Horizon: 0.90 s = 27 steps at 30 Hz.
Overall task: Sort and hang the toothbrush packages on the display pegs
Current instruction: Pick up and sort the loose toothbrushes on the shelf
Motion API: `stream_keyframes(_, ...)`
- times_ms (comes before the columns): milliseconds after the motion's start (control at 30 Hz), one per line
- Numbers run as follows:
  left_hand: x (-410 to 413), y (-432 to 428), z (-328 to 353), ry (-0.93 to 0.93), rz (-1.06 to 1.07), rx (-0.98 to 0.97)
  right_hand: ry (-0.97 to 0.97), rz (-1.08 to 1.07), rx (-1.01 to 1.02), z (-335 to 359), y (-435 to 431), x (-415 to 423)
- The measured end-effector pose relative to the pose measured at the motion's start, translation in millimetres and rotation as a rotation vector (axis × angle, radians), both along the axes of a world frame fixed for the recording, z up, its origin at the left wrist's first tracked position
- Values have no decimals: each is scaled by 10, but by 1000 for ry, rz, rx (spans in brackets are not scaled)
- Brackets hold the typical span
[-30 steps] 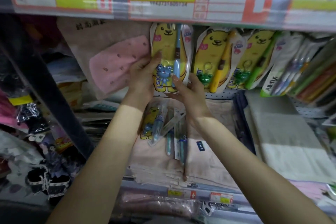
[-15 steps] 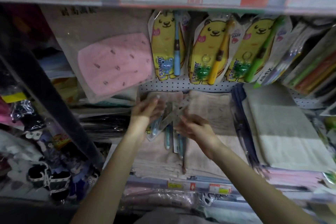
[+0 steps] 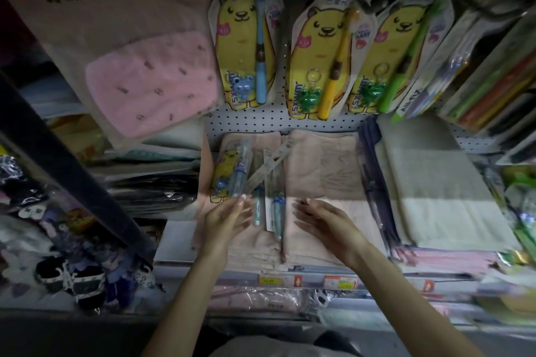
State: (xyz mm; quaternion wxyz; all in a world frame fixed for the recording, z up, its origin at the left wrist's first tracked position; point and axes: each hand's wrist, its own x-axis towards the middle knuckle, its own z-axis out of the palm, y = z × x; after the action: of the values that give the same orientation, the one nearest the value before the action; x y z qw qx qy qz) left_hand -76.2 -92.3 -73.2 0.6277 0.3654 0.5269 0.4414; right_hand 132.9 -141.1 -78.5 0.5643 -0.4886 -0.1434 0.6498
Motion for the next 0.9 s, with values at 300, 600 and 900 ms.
stream_keyframes(300,-8,388,26,86,332,164,168,-67,50,-112,-293,230)
stream_keyframes(600,53,475,-122,122,285,54,176,-89,52,-30,-399,225)
stream_keyframes(900,53,675,-134,256,264,-61,127,-59,48,-39,-433,230)
